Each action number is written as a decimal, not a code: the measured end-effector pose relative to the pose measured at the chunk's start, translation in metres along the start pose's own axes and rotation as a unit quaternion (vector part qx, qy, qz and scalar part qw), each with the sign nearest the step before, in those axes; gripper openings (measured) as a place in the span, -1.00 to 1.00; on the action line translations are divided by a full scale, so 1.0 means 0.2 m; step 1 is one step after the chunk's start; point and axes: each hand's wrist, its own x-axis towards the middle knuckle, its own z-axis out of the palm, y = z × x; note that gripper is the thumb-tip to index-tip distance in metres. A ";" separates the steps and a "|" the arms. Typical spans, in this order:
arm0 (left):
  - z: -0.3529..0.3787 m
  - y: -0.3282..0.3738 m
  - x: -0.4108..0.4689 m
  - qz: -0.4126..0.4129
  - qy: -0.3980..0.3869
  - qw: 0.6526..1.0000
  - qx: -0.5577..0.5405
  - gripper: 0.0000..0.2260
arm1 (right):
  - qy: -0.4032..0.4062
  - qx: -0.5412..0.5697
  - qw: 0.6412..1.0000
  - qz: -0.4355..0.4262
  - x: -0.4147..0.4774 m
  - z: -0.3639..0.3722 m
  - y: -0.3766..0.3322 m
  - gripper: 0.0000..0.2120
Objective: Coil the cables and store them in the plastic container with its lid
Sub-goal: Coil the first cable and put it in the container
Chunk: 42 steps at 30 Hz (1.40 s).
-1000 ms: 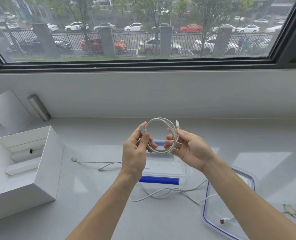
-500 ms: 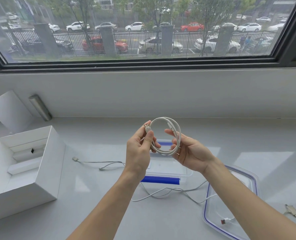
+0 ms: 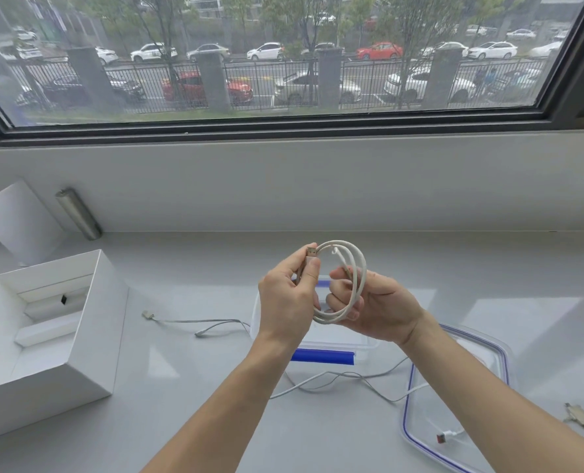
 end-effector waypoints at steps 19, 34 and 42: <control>0.01 -0.08 0.06 0.105 0.087 0.977 0.163 -0.77 | 0.089 -0.008 0.994 -0.064 0.01 -0.02 -0.02 -0.74; -0.07 -0.18 0.04 -0.019 -0.038 0.997 0.067 -0.85 | 0.347 -0.207 0.913 -0.058 -0.01 -0.06 0.02 -0.88; -0.08 -0.25 0.09 -0.055 -0.041 0.994 0.083 -0.83 | 0.449 -0.443 0.775 -0.047 0.02 -0.09 0.09 -0.77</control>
